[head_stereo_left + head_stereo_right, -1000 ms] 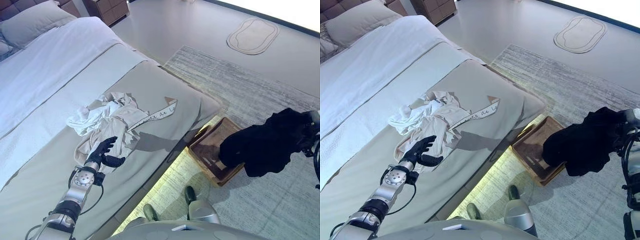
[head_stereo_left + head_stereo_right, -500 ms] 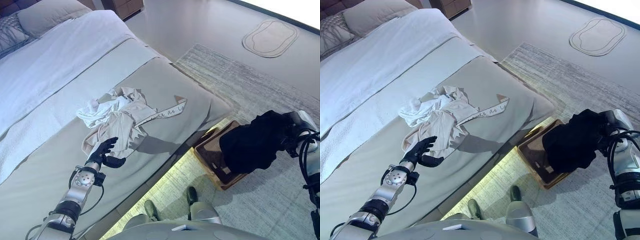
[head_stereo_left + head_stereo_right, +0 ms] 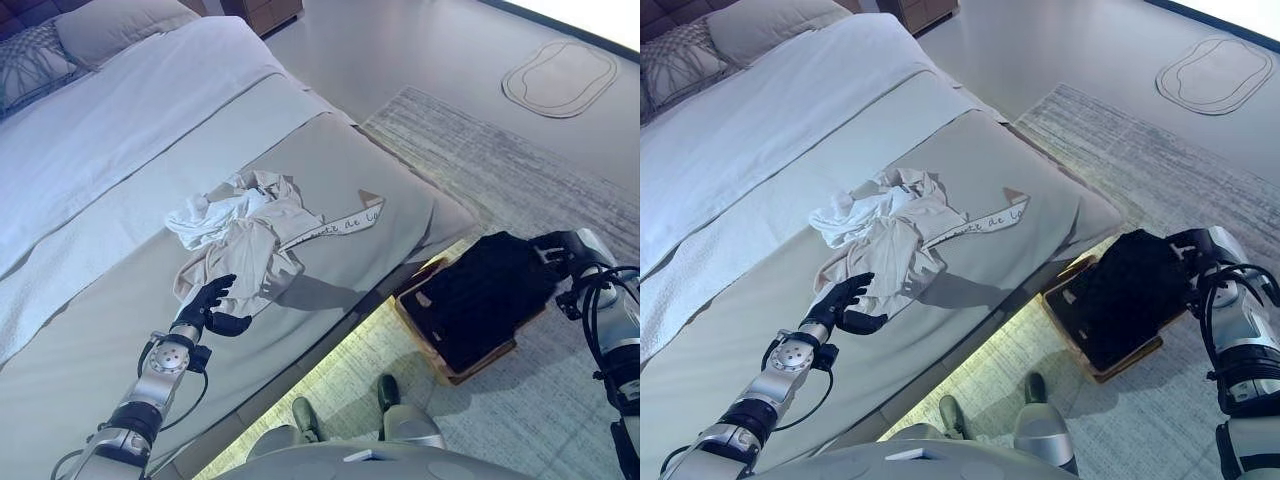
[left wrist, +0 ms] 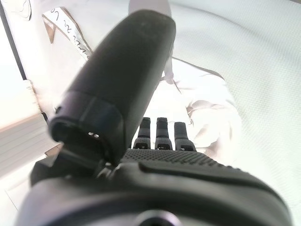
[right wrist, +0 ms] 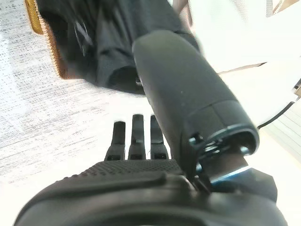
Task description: Pick up the clothes from the bed and place them into the basket
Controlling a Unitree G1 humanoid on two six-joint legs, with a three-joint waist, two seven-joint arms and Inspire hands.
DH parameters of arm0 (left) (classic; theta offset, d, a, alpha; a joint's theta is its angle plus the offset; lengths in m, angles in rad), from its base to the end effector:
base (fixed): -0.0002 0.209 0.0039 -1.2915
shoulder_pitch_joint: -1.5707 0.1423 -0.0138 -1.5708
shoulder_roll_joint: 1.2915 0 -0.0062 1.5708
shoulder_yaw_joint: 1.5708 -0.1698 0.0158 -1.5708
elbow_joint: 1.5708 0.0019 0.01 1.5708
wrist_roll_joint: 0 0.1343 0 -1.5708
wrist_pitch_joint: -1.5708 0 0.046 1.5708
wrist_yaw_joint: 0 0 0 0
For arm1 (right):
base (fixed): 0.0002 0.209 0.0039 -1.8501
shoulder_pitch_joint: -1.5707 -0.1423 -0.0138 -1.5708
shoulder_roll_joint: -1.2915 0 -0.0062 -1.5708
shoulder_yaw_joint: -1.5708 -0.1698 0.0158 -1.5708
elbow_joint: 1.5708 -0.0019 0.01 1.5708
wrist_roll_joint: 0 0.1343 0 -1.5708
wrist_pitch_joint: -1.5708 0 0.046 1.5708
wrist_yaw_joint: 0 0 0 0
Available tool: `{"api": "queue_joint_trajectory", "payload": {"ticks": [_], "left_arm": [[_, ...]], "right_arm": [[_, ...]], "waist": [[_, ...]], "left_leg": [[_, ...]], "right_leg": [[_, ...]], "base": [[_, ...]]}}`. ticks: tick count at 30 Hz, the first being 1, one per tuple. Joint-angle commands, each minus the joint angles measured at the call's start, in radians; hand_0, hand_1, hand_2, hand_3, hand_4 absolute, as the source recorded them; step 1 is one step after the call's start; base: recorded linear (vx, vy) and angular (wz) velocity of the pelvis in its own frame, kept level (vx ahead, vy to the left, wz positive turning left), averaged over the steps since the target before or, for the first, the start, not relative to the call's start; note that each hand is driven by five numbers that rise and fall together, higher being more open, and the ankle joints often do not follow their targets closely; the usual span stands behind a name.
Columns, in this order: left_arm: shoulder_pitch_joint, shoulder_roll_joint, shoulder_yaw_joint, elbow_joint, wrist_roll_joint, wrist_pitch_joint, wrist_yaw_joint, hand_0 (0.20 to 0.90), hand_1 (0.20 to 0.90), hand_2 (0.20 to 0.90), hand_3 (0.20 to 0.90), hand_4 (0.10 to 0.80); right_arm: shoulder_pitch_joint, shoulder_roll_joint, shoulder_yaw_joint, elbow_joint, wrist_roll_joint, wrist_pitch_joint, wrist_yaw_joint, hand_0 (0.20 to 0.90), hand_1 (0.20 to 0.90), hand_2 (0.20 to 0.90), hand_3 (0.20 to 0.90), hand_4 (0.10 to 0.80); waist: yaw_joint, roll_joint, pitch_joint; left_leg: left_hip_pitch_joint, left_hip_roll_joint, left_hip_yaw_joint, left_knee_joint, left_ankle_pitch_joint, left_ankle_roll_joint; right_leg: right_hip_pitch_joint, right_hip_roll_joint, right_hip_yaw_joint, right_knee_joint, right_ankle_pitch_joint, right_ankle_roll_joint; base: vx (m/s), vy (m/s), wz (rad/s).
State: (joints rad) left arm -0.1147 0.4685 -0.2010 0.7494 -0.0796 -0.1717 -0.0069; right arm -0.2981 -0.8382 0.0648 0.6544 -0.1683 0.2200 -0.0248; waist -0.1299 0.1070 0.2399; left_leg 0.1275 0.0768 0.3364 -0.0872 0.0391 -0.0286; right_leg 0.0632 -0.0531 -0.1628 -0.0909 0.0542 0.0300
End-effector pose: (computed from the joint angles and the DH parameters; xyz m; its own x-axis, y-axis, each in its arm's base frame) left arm 0.1814 0.2499 -0.0187 0.8816 0.0761 -0.4658 0.1366 0.9036 0.4060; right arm 0.2207 -0.3448 0.0905 0.8063 -0.5183 -0.2850 0.0468 0.5363 -0.8427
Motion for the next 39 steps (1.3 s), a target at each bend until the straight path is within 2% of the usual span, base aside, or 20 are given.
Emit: {"api": "queue_joint_trajectory", "payload": {"ticks": [1,8,13,22,30,35,39], "left_arm": [[-0.035,0.028,0.009,-0.065,-0.009,-0.059,0.04,0.9,0.9,0.9,0.9,0.8],[-0.032,0.025,0.015,-0.07,-0.014,-0.056,0.055,0.9,0.9,0.9,0.9,0.8],[-0.028,0.014,0.015,-0.071,-0.016,-0.053,0.073,0.9,0.9,0.9,0.9,0.8],[-0.008,-0.017,0.028,-0.059,-0.029,-0.053,0.109,0.9,0.9,0.9,0.9,0.8],[0.044,-0.033,0.057,-0.045,-0.023,-0.046,0.125,0.9,0.9,0.9,0.9,0.8],[0.092,-0.014,0.083,-0.08,-0.006,-0.041,0.12,0.9,0.9,0.9,0.9,0.8],[0.117,0.016,0.09,-0.135,0.018,-0.047,0.108,0.9,0.9,0.9,0.9,0.8]], "right_arm": [[-0.063,-0.01,-0.005,-0.004,-0.003,-0.038,-0.07,0.9,0.9,0.9,0.9,0.8],[-0.057,0.011,-0.003,-0.038,0.021,-0.055,-0.084,0.9,0.9,0.9,0.9,0.8],[-0.093,0.022,-0.006,-0.095,0.039,-0.092,-0.14,0.9,0.9,0.9,0.9,0.8],[-0.19,0.033,0.067,-0.228,-0.098,-0.17,-0.191,0.9,0.9,0.9,0.9,0.8],[-0.306,0.038,0.167,-0.243,-0.191,-0.211,-0.216,0.9,0.9,0.9,0.9,0.8],[-0.374,0.032,0.228,-0.237,-0.241,-0.204,-0.214,0.9,0.9,0.9,0.9,0.8],[-0.425,0.031,0.285,-0.229,-0.272,-0.179,-0.203,0.9,0.9,0.9,0.9,0.8]], "waist": [[0.017,-0.057,-0.067],[0.028,-0.067,-0.071],[0.045,-0.066,-0.071],[0.094,-0.063,-0.072],[0.163,-0.071,-0.076],[0.227,-0.083,-0.068],[0.281,-0.092,-0.042]], "left_leg": [[0.015,0.015,0.029,0.091,-0.111,-0.035],[0.019,0.018,0.019,0.093,-0.106,-0.034],[0.014,0.012,-0.003,0.092,-0.104,-0.033],[-0.001,-0.011,-0.055,0.098,-0.103,-0.03],[-0.022,-0.038,-0.103,0.114,-0.111,-0.022],[-0.047,-0.062,-0.149,0.128,-0.113,-0.009],[-0.08,-0.081,-0.192,0.161,-0.118,0.012]], "right_leg": [[-0.04,-0.051,-0.058,0.105,-0.06,0.065],[-0.028,-0.051,-0.066,0.106,-0.059,0.061],[-0.021,-0.052,-0.07,0.109,-0.065,0.059],[-0.001,-0.069,-0.098,0.116,-0.077,0.055],[0.02,-0.089,-0.133,0.119,-0.088,0.051],[0.025,-0.107,-0.164,0.136,-0.094,0.056],[0.012,-0.126,-0.183,0.192,-0.111,0.06]], "base": [[0.005,-0.004,0.03],[-0.001,-0.005,0.03],[-0.008,0.022,0.04],[0.016,0.078,0.12],[0.049,0.101,0.2],[0.068,0.112,0.32],[0.061,0.137,0.3]]}}
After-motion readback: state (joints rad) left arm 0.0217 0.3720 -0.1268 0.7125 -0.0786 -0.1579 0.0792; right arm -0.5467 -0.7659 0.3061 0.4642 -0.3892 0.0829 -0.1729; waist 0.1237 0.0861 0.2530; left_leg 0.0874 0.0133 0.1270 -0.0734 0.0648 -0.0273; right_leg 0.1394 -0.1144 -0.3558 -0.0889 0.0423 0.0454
